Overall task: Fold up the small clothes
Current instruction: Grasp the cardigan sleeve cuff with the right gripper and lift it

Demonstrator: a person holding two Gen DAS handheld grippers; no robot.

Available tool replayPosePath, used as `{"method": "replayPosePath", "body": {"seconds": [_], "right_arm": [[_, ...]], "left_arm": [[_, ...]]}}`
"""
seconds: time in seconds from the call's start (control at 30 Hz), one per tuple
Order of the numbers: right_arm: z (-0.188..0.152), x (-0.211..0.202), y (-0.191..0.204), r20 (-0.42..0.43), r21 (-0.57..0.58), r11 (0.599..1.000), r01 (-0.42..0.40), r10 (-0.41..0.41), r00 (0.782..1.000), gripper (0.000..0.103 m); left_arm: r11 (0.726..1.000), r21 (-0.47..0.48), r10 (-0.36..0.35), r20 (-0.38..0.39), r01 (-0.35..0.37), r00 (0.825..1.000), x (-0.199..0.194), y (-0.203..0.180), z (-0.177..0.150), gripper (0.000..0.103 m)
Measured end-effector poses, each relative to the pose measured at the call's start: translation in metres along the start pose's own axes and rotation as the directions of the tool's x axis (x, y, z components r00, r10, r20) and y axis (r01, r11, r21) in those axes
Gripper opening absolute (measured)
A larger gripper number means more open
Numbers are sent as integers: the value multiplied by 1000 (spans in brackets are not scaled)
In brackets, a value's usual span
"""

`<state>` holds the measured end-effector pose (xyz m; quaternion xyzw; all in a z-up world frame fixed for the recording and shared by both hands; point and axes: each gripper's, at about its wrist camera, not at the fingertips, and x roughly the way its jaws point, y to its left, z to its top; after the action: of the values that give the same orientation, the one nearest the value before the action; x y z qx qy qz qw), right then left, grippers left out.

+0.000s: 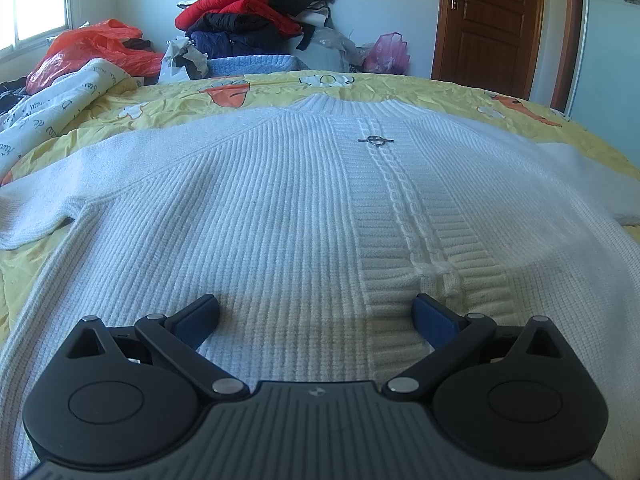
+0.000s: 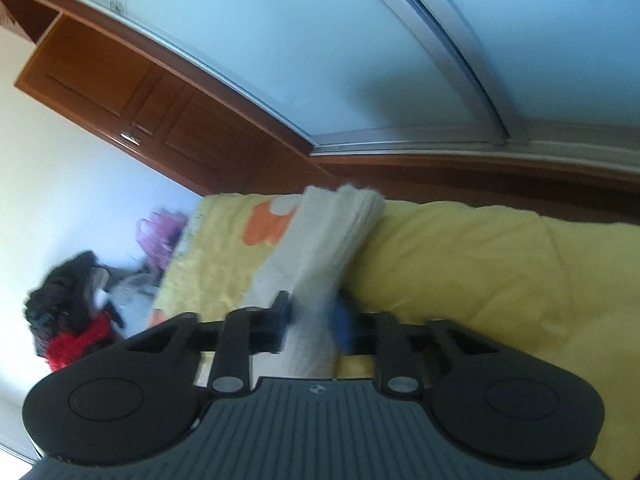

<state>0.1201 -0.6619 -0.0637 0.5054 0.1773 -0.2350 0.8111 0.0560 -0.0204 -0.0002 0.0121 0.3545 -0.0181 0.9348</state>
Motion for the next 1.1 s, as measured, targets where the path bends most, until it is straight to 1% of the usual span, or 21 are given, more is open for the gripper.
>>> {"method": "replayPosePath", "body": {"seconds": [0.03,0.1,0.13,0.2,0.3,0.37,0.47,0.53,0.57,0.67,0.73,0.8,0.83,0.9,0.97,1.0,1.03,1.07,1.1], "right_arm": [[0,0,0,-2,3,1000,2,-2,1000,24],[0,-1,8,-4,-16,1000,8,-8,1000,19],[0,-10,8,1,-30,999,12,-12,1000,21],[-2,-14,18,15,-60,998,4,-3,1000,20],[-7,-30,40,41,-118,992,-43,48,998,19],[-13,-40,62,41,-178,981,-81,90,995,19],[-38,-56,108,-5,-293,940,-174,181,983,19],[-70,-66,144,-73,-366,892,-267,258,963,19],[-87,-69,159,-113,-387,867,-314,293,949,17],[-153,-71,204,-264,-427,783,-452,370,891,15],[-203,-63,228,-381,-415,741,-527,385,841,14],[-255,-55,250,-468,-450,698,-556,347,813,13],[-278,-51,256,-498,-470,683,-560,319,807,13],[-322,-44,261,-561,-499,651,-572,261,786,12],[-352,-48,261,-577,-551,609,-571,216,787,13],[-359,-48,257,-590,-560,596,-575,201,782,15],[-362,-53,253,-597,-558,595,-578,196,778,20],[-360,-61,248,-596,-551,600,-580,203,776,22],[-352,-65,243,-586,-540,614,-576,216,781,25]], "left_arm": [[1000,-1,0,0,0,1000,0,0,0,103],[1000,-1,-1,0,1,1000,0,0,0,103],[1000,-1,-1,0,1,1000,0,0,0,103],[1000,-2,-1,0,1,1000,0,0,0,103],[1000,-3,-2,1,2,1000,0,-1,0,103],[1000,-2,-1,0,1,1000,0,0,0,103],[1000,-3,-1,0,1,1000,0,0,0,103],[1000,-3,-2,-1,2,1000,0,0,0,103],[1000,-3,-2,-1,2,1000,0,0,0,103],[1000,-4,-3,0,3,1000,0,0,0,103],[1000,-7,-7,1,7,1000,0,-1,0,103],[1000,-13,-11,3,11,1000,1,-1,0,103],[1000,-15,-12,4,12,1000,1,-1,1,103],[1000,-12,-11,3,11,1000,1,-1,0,103],[1000,-11,-11,2,11,1000,2,-1,1,103],[1000,-11,-13,2,13,1000,1,-1,1,103],[1000,-12,-13,3,13,1000,1,-1,1,103],[1000,-12,-13,3,13,1000,1,-1,1,103],[1000,-11,-12,2,12,1000,1,-1,1,103]]}}
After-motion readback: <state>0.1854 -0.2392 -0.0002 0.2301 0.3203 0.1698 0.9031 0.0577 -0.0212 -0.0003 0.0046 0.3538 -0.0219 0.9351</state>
